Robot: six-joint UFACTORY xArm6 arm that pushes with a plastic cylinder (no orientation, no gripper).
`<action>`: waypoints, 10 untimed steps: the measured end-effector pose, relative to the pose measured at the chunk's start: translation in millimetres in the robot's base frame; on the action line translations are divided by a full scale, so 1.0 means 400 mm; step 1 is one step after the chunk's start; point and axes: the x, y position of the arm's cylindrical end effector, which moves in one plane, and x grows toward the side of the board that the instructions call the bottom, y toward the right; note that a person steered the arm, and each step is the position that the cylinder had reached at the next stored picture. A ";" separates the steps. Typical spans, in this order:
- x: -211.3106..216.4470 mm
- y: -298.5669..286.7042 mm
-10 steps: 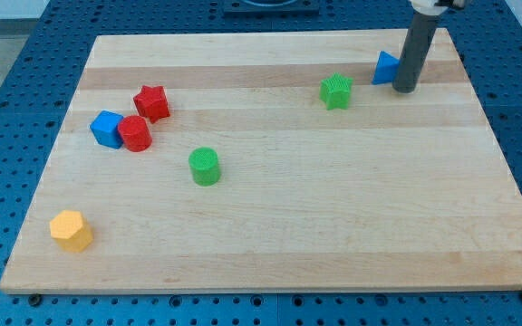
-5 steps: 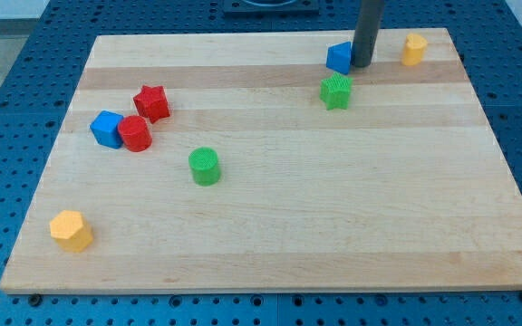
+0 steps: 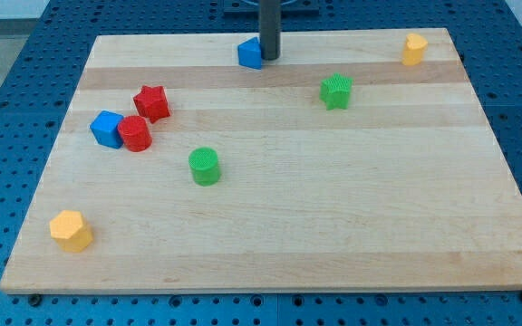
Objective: Slide the blue triangle and red star a bit down
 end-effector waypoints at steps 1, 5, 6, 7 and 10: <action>-0.033 -0.069; -0.054 -0.214; -0.051 -0.211; -0.053 -0.184; -0.044 -0.137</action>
